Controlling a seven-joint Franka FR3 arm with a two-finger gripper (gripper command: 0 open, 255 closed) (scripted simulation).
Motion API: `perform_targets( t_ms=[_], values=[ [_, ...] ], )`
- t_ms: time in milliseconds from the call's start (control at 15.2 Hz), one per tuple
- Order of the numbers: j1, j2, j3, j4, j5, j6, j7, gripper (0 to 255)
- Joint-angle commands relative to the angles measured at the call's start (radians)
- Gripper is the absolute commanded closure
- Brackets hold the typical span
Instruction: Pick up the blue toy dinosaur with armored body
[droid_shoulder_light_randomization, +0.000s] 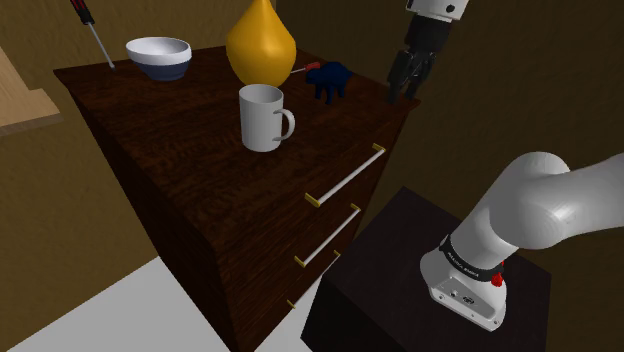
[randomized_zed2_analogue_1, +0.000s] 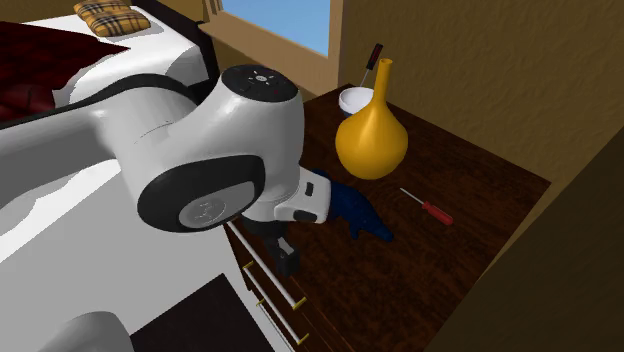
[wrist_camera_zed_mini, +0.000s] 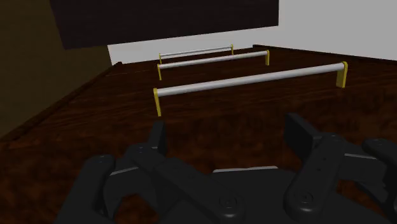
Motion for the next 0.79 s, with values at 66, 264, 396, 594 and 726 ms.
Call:
perform_targets(
  t_ms=[66,264,396,594,726],
  values=[
    [-0.013,0.032,0.036,0.026,0.010,0.009,0.081,0],
    [-0.061,0.143,0.139,0.123,0.024,0.027,0.319,0],
    [-0.096,0.226,0.199,0.200,0.018,0.029,0.479,0],
    [-0.150,0.361,0.279,0.334,-0.013,0.016,0.718,0],
    [-0.182,0.457,0.323,0.434,-0.046,-0.005,0.877,0]
  ],
)
